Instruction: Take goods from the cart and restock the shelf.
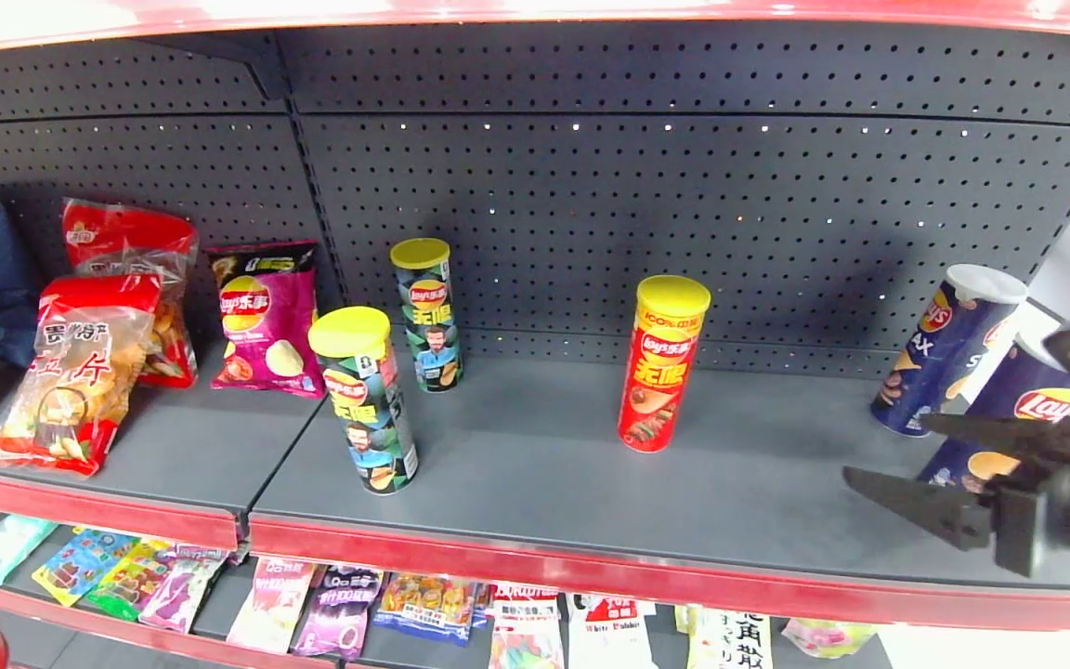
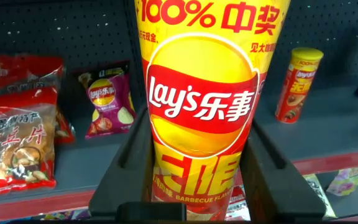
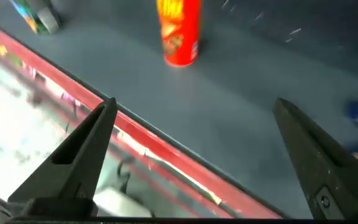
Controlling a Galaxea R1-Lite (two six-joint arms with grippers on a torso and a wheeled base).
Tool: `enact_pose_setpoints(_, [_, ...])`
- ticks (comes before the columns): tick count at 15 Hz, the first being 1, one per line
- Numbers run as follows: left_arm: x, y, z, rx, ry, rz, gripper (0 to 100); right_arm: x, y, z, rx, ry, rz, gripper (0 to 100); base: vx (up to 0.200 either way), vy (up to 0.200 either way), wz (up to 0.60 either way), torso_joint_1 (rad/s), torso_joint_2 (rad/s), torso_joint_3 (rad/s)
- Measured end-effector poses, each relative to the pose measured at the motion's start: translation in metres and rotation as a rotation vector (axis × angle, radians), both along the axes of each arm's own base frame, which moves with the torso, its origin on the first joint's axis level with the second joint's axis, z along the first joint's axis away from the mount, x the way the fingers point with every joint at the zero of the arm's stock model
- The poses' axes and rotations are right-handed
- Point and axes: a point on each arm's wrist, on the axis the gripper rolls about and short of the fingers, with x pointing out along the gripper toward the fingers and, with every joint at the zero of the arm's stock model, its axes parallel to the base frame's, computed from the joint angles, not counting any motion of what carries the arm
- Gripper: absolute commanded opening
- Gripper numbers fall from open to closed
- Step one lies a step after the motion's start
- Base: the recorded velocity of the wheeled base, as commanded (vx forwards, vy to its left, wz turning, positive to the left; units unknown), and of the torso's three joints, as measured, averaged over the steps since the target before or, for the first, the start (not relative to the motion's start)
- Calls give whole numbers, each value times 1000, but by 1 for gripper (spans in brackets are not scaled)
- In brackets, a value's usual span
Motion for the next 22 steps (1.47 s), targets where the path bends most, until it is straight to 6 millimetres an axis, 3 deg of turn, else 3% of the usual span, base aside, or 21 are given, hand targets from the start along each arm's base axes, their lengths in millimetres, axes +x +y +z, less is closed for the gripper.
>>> enact_pose_setpoints(4, [2,0,-6,1,46,-29,0,57,31,-16,-26,61,59,100,0,0,0,0,0,0])
enact_pose_setpoints(6, [3,0,-6,2,51,-31,0,74,47,-29,-19,27,93,100,0,0,0,0,0,0])
enact_pose_setpoints(8, [5,0,-5,1,54,-32,0,76,60,-49,-27,70,119,100,0,0,0,0,0,0])
enact_pose_setpoints(14, [15,0,-4,-2,90,-53,0,73,112,-64,57,15,129,100,0,0,0,0,0,0])
enact_pose_setpoints(17, [16,0,-4,-2,95,-54,0,86,122,-72,78,-35,113,100,0,0,0,0,0,0])
enact_pose_setpoints(22, [17,0,-4,0,100,-89,0,109,121,-91,75,-54,50,100,0,0,0,0,0,0])
